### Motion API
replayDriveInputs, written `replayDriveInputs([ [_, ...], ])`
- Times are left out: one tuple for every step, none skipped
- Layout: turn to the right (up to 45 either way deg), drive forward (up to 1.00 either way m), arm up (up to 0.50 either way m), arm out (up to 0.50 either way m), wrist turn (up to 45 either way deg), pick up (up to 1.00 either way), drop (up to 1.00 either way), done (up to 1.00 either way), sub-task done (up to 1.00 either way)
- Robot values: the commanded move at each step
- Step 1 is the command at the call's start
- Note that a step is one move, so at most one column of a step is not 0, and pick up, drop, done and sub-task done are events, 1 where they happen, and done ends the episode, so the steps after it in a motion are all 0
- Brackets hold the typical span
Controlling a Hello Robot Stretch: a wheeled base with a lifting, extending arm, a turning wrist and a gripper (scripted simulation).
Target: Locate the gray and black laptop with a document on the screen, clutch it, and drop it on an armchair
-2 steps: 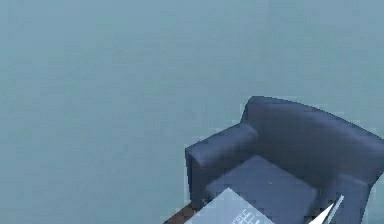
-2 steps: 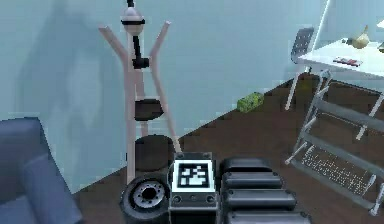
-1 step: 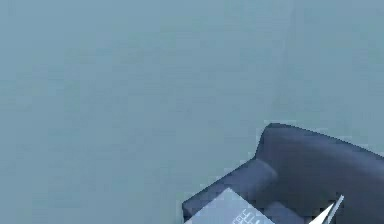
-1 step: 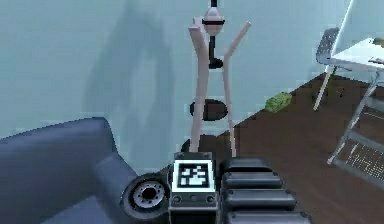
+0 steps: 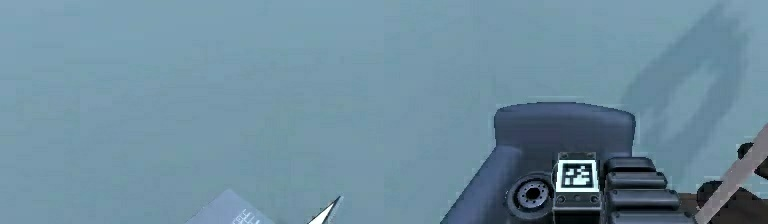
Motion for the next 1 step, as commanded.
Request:
replayDriveInputs([
  [-39.0, 0.00, 0.00, 0.00, 0.0, 0.00, 0.00, 0.00, 0.00],
])
